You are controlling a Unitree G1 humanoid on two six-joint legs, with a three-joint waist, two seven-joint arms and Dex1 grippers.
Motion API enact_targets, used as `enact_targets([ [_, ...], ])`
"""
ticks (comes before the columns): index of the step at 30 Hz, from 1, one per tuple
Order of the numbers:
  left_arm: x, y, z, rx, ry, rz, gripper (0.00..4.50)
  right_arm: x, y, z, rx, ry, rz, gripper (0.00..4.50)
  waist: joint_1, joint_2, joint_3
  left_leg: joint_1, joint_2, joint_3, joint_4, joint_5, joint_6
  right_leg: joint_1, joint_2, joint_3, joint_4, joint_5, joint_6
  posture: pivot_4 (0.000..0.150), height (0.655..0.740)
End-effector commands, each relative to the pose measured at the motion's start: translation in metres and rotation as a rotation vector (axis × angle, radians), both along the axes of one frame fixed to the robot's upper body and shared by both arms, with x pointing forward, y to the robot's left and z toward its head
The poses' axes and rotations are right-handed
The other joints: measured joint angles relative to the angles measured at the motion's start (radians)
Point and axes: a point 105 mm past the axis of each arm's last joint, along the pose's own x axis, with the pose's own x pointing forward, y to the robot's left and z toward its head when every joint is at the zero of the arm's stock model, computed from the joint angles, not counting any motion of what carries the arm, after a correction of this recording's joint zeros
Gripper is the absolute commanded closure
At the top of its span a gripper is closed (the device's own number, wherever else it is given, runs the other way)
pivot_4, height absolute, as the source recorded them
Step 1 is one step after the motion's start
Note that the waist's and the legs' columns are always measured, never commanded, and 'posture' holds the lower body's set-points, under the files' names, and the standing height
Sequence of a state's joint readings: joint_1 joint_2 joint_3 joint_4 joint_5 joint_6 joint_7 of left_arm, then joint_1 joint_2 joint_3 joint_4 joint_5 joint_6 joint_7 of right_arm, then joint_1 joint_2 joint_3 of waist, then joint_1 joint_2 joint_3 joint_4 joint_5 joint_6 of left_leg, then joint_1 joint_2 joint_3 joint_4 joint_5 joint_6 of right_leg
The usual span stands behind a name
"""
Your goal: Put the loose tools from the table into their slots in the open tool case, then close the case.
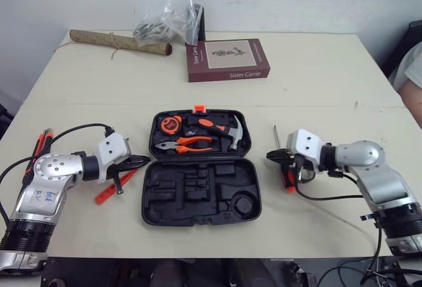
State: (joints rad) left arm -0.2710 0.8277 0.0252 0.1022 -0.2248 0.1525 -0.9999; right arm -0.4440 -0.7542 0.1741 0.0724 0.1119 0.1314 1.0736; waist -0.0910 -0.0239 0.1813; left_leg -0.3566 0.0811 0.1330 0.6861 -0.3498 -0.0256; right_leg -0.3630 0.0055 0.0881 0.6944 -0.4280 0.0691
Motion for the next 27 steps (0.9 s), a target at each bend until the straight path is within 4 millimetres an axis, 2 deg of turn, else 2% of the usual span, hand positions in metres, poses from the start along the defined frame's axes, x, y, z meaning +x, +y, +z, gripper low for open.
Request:
enact_targets([
  [1,0.006,-0.007,0.008,0.004,-0.036,-0.009,4.48,0.007,0.005,0.006,-0.014,-0.041,0.002,4.50,0.001,0.000,0.000,0.000,0.000,0.000,0.000,0.000,0.000,0.000,0.000,0.000,0.000,0.000,0.000,0.150,0.7400],
  [4,0.007,-0.014,0.008,0.014,-0.041,-0.047,4.48,0.007,0.013,0.002,0.011,-0.026,0.011,4.50,0.003,0.000,0.000,0.000,0.000,0.000,0.001,0.000,0.000,0.000,0.000,0.000,0.001,0.000,0.000,0.150,0.7400],
  [8,0.010,-0.022,0.009,0.007,-0.044,-0.072,4.48,0.004,0.028,0.008,0.049,-0.034,0.053,4.50,0.005,0.000,0.000,0.000,0.000,0.000,0.002,0.000,0.000,0.000,0.000,-0.001,0.001,0.000,0.000,0.150,0.7400],
  [14,0.014,-0.039,0.006,0.002,-0.039,-0.133,4.48,-0.003,0.035,0.008,0.064,-0.018,0.085,4.50,0.010,0.000,0.000,0.000,0.000,-0.002,0.005,0.000,0.000,0.001,0.000,-0.002,0.002,0.000,0.000,0.150,0.7400],
  [21,0.008,-0.056,-0.001,-0.013,-0.008,-0.204,4.48,-0.014,0.028,0.008,0.070,0.022,0.085,4.50,0.011,0.000,0.000,-0.001,0.000,-0.004,0.005,0.000,0.000,0.002,0.000,-0.004,0.002,0.000,0.000,0.150,0.7400],
  [27,-0.003,-0.056,-0.008,0.006,0.002,-0.222,4.48,-0.022,0.022,0.007,0.069,0.052,0.070,4.50,0.008,0.000,0.000,-0.001,0.000,-0.004,0.005,0.000,0.000,0.003,0.000,-0.004,0.002,0.000,0.000,0.150,0.7400],
])
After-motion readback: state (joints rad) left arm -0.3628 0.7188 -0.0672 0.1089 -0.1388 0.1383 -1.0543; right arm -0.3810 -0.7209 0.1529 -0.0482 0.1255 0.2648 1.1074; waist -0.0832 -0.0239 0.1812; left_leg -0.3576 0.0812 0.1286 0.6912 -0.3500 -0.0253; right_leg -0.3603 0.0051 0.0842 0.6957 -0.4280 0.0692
